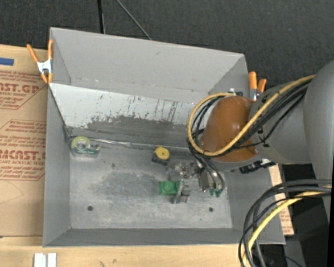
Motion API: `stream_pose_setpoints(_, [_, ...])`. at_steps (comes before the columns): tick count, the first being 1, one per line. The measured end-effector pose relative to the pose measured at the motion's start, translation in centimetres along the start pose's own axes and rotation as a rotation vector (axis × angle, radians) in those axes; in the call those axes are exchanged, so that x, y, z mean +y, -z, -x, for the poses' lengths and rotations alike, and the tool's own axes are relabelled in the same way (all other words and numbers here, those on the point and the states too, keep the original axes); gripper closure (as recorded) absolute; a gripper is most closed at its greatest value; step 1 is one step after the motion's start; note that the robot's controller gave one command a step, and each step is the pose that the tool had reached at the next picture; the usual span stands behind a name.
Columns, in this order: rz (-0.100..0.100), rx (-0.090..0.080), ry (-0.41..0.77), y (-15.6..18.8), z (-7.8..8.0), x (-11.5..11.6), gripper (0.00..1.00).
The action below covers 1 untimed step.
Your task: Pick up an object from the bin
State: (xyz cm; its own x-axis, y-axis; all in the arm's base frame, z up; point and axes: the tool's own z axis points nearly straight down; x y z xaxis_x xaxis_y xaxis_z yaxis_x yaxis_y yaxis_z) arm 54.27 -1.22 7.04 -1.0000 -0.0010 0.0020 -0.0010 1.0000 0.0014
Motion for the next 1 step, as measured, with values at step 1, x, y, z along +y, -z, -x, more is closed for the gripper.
stream_pose_setpoints(1, [-0.002,-0.012,0.102,17.83,-2.28,0.71,1.0])
